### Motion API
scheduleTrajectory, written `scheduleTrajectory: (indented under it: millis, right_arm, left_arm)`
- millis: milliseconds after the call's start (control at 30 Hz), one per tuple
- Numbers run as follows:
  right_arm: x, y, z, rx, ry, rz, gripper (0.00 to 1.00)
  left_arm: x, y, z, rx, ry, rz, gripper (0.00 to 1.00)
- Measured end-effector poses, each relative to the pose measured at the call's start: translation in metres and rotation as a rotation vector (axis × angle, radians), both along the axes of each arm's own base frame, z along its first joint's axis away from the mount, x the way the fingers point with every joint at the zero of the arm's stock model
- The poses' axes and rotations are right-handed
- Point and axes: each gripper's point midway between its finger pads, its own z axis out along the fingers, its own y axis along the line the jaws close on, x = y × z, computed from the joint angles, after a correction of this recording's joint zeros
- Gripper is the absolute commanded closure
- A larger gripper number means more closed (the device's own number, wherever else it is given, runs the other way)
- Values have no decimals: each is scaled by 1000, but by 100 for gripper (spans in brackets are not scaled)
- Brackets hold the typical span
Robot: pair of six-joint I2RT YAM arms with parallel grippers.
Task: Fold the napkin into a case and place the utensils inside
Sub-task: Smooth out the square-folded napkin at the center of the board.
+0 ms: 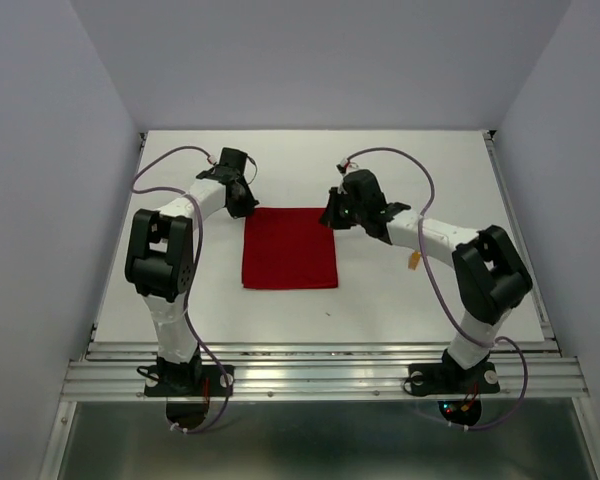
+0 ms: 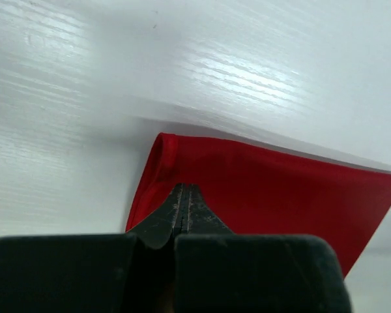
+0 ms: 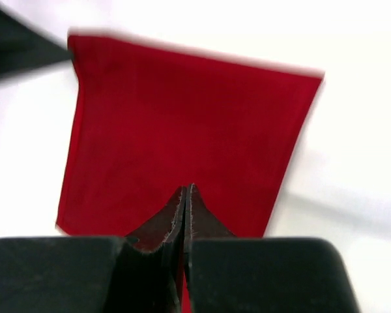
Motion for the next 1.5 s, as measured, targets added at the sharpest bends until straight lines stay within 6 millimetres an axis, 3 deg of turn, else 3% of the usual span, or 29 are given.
scheduleTrajectory:
  millis: [100, 200, 400, 533, 833, 933, 1100, 1267, 1500]
  right_arm:
    - [42, 8, 4, 16, -33, -17, 99]
    - [65, 2, -19, -2, 1, -46, 99]
    - [93, -13, -71, -35, 83, -91, 99]
    - [107, -17, -76, -9, 85, -107, 99]
    - [101, -21, -78, -11, 67, -98, 99]
    - [85, -30, -80, -37, 73, -95, 99]
    - [62, -49, -78, -97, 83, -100, 99]
    - [60, -51, -76, -122, 86, -76, 99]
    - [54, -36, -52, -70, 71, -32, 99]
  left_arm:
    - [1, 5, -12, 14, 25, 11, 100]
    - [5, 9, -31, 24, 50, 23, 100]
    - [14, 9, -39, 13, 35, 32, 100]
    - [15, 8, -39, 12, 31, 32, 100]
    - [10, 1, -41, 15, 10, 17, 100]
    - [-5, -8, -42, 9, 1, -5, 100]
    - [-56, -29, -43, -14, 36, -73, 100]
    - [-85, -36, -42, -17, 81, -104, 100]
    - [-82, -40, -16, -45, 48, -104, 100]
